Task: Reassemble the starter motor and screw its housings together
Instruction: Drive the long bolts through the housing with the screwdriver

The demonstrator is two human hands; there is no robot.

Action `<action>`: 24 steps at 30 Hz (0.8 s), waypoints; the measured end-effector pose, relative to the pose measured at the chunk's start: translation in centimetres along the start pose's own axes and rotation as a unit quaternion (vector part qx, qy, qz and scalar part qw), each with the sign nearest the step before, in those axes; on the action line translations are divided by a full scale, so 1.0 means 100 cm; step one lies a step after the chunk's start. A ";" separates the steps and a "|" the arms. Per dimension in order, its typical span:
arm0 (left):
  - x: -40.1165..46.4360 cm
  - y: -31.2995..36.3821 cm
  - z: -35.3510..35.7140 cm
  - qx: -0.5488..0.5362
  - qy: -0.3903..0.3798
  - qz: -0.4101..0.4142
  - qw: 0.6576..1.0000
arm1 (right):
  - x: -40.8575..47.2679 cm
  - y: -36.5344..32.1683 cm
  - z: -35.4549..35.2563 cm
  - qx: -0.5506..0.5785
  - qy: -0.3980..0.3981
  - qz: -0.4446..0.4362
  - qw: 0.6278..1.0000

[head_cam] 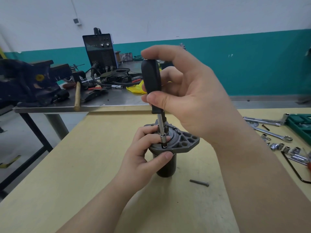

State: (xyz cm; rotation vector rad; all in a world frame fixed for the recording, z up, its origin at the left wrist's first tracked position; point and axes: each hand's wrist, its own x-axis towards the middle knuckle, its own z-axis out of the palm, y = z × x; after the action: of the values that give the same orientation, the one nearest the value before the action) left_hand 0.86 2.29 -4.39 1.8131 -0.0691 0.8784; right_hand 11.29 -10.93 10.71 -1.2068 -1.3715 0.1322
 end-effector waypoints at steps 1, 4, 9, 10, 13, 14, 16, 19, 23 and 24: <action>0.000 0.000 0.000 0.002 0.001 0.001 1.000 | 0.000 0.001 0.000 -0.005 0.003 -0.002 1.000; 0.000 -0.002 0.000 0.001 0.007 -0.003 1.000 | -0.001 0.004 0.000 -0.058 0.055 -0.005 0.997; 0.001 -0.001 0.002 -0.009 0.015 -0.006 1.000 | -0.002 0.007 0.011 -0.228 0.158 -0.025 0.960; 0.001 -0.001 0.002 -0.010 0.016 -0.007 1.000 | -0.002 0.007 0.011 -0.227 0.161 -0.026 0.960; 0.000 -0.002 0.002 -0.007 0.013 -0.001 1.000 | 0.000 0.003 0.004 -0.086 0.122 0.009 0.989; 0.000 -0.002 0.002 -0.005 0.011 -0.001 1.000 | 0.000 0.002 0.000 -0.028 0.096 0.018 0.995; 0.000 -0.003 0.001 -0.002 0.009 -0.005 1.000 | -0.002 -0.001 -0.006 0.041 0.041 0.017 0.998; 0.000 -0.002 0.001 -0.004 0.008 -0.004 1.000 | -0.003 -0.005 -0.006 0.050 0.003 -0.003 0.999; 0.000 -0.003 0.000 0.001 0.005 0.008 1.000 | 0.000 0.000 0.000 -0.072 0.107 -0.014 0.992; 0.000 -0.003 0.000 -0.001 0.006 0.005 1.000 | -0.001 0.002 0.002 -0.110 0.137 -0.020 0.984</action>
State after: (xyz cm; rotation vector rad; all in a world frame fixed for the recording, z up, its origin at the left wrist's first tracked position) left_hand 1.04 2.39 -4.63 1.8066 -0.0720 0.8958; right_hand 11.25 -10.79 10.49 -1.3261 -1.1877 -0.2130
